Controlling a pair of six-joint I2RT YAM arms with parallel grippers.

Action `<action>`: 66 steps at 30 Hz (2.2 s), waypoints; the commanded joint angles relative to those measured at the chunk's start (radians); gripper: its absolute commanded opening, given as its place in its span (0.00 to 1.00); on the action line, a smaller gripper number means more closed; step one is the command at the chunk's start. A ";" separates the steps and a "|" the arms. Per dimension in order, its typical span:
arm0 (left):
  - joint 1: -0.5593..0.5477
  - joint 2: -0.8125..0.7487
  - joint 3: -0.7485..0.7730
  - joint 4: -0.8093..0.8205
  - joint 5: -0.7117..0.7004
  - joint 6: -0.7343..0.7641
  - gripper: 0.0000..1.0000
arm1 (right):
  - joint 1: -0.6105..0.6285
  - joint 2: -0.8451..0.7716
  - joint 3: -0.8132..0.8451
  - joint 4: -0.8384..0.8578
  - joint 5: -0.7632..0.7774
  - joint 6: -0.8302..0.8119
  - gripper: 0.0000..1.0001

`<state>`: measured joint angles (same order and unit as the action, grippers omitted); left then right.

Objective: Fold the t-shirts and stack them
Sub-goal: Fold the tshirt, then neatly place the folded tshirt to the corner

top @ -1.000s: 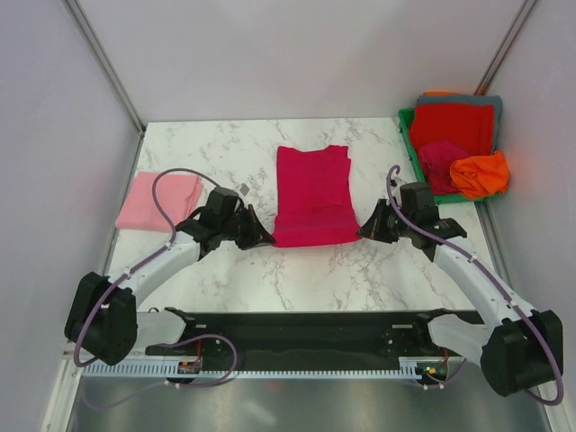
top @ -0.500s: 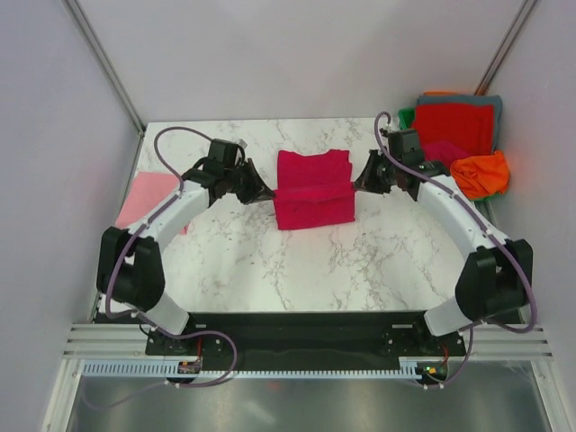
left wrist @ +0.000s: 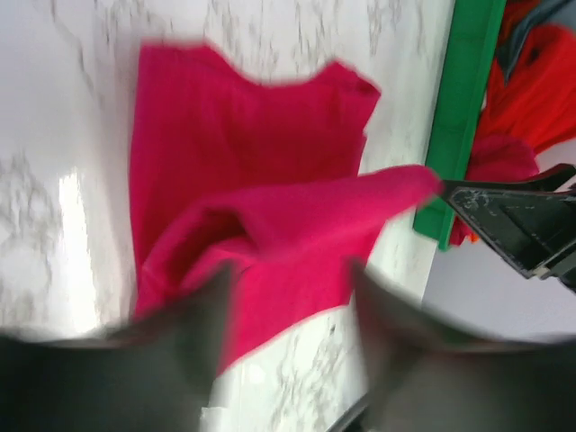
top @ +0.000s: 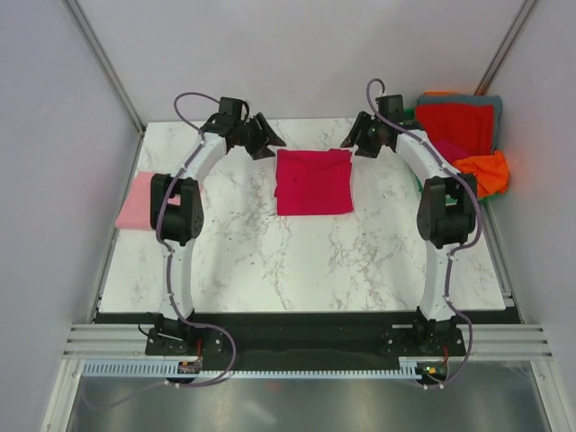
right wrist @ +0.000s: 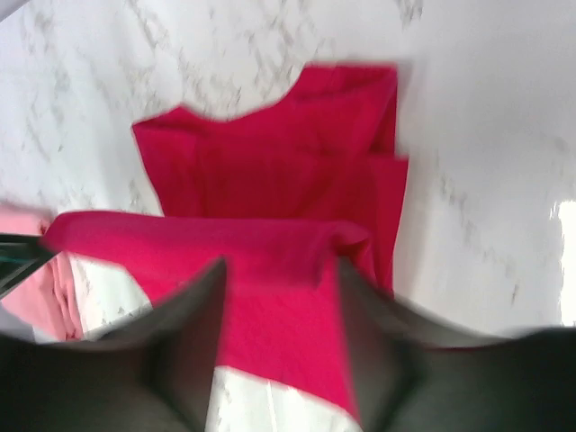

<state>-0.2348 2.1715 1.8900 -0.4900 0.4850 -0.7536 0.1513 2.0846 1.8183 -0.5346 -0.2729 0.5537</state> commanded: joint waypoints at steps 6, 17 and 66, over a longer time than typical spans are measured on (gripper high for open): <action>0.031 0.364 0.508 0.001 0.064 0.012 1.00 | -0.029 0.240 0.169 0.213 0.038 0.072 0.90; 0.028 -0.129 -0.159 0.013 -0.396 0.298 0.97 | -0.029 0.051 -0.293 0.527 0.009 0.015 0.84; -0.064 -0.075 -0.341 -0.332 -1.248 0.307 0.02 | -0.027 -0.067 -0.514 0.714 -0.034 0.052 0.70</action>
<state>-0.2356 2.1719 1.5120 -0.8188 -0.8253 -0.4034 0.1204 2.0689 1.3136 0.1635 -0.3161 0.6220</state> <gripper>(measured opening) 0.029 0.698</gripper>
